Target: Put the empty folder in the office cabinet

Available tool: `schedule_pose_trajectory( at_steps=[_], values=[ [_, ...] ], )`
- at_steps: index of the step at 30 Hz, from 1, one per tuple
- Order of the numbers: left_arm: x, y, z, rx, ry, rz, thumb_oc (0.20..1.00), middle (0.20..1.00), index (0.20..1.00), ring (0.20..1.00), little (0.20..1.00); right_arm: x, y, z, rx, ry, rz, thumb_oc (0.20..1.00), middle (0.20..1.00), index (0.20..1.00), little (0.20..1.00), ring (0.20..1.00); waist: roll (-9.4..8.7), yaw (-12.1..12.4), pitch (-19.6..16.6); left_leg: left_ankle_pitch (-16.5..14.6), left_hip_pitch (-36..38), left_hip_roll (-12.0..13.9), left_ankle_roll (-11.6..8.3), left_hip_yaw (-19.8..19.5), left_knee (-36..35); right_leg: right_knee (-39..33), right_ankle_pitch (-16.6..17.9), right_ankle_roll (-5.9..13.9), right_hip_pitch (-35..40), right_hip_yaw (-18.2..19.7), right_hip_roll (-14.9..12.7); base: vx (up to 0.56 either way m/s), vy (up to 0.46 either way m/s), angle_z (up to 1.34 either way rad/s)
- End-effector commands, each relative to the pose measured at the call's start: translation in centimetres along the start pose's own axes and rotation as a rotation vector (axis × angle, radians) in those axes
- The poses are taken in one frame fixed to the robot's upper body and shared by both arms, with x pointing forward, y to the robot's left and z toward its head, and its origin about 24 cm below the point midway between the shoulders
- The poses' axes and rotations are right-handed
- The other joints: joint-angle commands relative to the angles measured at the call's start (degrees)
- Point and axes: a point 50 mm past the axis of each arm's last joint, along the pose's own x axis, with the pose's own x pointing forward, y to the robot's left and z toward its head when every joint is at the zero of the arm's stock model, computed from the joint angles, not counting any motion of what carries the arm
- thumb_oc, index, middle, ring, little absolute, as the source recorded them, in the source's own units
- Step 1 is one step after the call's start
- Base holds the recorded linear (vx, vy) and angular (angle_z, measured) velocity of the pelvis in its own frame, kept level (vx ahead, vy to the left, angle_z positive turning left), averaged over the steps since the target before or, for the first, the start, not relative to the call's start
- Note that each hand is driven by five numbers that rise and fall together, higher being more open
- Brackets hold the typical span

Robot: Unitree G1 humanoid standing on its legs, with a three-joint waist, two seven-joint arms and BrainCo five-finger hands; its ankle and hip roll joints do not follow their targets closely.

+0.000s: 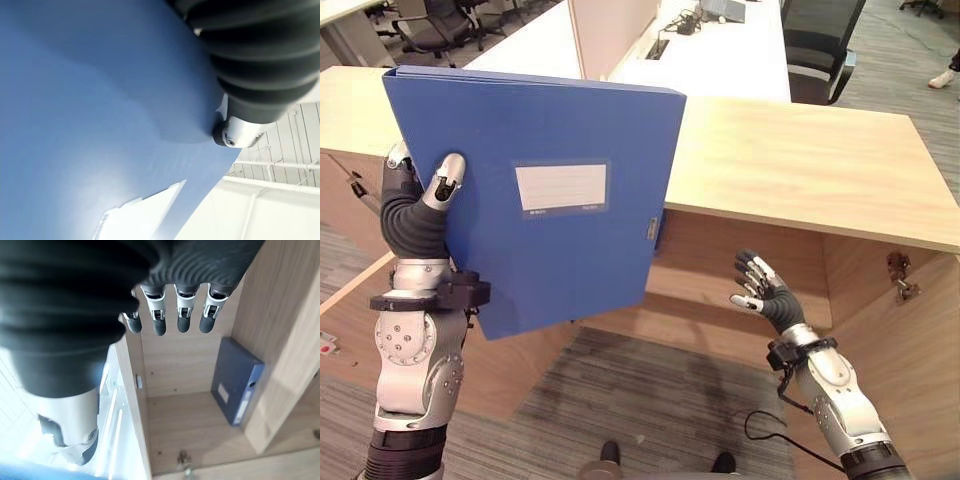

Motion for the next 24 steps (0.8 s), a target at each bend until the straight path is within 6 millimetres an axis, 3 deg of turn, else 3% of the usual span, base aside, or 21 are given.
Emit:
schedule_pose_trajectory(
  at_steps=[1, 12, 24],
  values=[
    [2.0, -0.5, 1.8, 0.039, -0.133, -0.053, 0.200, 0.200, 0.200, 0.200, 0.200, 1.9, 1.7, 4.1, 0.037, -0.212, 0.117, 1.000, 1.000, 1.000, 1.000, 1.000, -1.67, -0.7, -0.9, -4.2, 0.8, -0.1, -0.07, -0.5, 0.1, 2.9, -7.7, 5.02, 4.5, 2.4, -3.6, 0.00, 0.006, -0.08],
    [2.1, -1.6, 1.2, 0.003, -0.120, -0.091, 0.200, 0.200, 0.200, 0.200, 0.200, 2.7, 4.4, 5.3, 0.056, -0.255, 0.261, 1.000, 1.000, 1.000, 1.000, 1.000, -1.63, -1.2, -1.1, -4.3, 1.0, -0.1, -0.02, -0.1, 0.1, 2.9, -7.5, 4.96, 4.3, 2.8, -3.7, 0.00, 0.003, -0.02],
    [1.8, -3.6, -0.4, -0.095, -0.053, -0.163, 0.200, 0.200, 0.200, 0.200, 0.200, 3.7, 6.7, 8.3, 0.081, -0.383, 0.376, 1.000, 1.000, 1.000, 1.000, 1.000, -1.58, -1.6, -1.2, -4.2, 1.0, -0.1, 0.02, 0.1, 0.1, 2.9, -7.2, 4.93, 4.1, 2.9, -3.8, -0.01, -0.002, -0.02]
  ],
)
